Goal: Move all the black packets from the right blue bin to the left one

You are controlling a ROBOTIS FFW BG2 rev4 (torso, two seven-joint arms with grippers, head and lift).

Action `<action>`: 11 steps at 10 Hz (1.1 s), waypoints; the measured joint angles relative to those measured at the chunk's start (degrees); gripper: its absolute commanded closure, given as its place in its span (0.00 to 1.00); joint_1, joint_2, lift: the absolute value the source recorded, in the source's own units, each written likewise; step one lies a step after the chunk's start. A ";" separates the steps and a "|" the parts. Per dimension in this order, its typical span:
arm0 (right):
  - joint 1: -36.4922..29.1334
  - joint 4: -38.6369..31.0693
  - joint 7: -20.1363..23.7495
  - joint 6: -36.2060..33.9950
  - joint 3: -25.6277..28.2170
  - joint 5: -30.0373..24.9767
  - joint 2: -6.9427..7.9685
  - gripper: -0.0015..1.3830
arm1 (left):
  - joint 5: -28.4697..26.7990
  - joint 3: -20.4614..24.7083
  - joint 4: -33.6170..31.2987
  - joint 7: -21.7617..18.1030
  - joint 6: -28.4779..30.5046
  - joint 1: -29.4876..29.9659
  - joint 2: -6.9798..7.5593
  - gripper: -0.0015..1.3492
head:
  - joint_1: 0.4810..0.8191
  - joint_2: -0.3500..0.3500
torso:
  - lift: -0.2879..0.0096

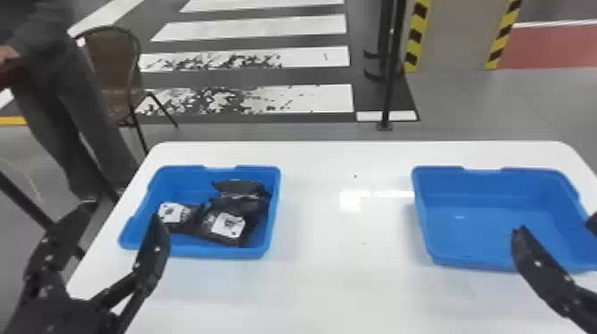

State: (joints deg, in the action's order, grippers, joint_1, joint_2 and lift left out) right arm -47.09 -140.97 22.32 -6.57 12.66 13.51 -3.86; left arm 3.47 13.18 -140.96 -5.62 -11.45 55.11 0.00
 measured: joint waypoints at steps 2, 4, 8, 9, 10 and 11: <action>0.22 0.00 -0.02 0.84 -0.15 0.44 0.00 0.16 | 1.22 -1.01 -0.01 0.00 1.00 -0.26 0.00 0.17 | 0.63 0.65 | 0.50; 0.44 0.32 -0.01 1.08 -0.27 0.97 0.00 0.16 | 1.83 -1.27 -0.01 0.00 1.26 -0.33 0.00 0.17 | 0.63 0.65 | 0.50; 0.42 0.78 -0.44 1.49 -0.32 1.85 0.25 0.16 | 2.68 -1.79 -0.01 0.00 1.04 -0.69 0.00 0.17 | 0.63 0.64 | 0.50; 0.45 0.83 -0.44 1.51 -0.32 1.98 0.26 0.16 | 2.76 -1.47 -0.01 0.00 1.16 -0.69 0.00 0.17 | 0.63 0.64 | 0.50; 0.51 0.84 -0.44 1.51 -0.32 2.02 0.26 0.16 | 2.76 -1.19 -0.01 0.00 1.15 -0.69 0.00 0.17 | 0.63 0.65 | 0.50; 0.61 0.96 -0.43 1.51 -0.32 2.08 0.26 0.16 | 2.72 -1.14 -0.01 0.00 1.08 -0.69 0.00 0.17 | 0.63 0.65 | 0.50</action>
State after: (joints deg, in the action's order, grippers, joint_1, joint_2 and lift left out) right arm -46.48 -140.01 21.88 -5.06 12.34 15.59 -3.60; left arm 6.19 12.04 -140.97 -5.62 -10.37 54.42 0.00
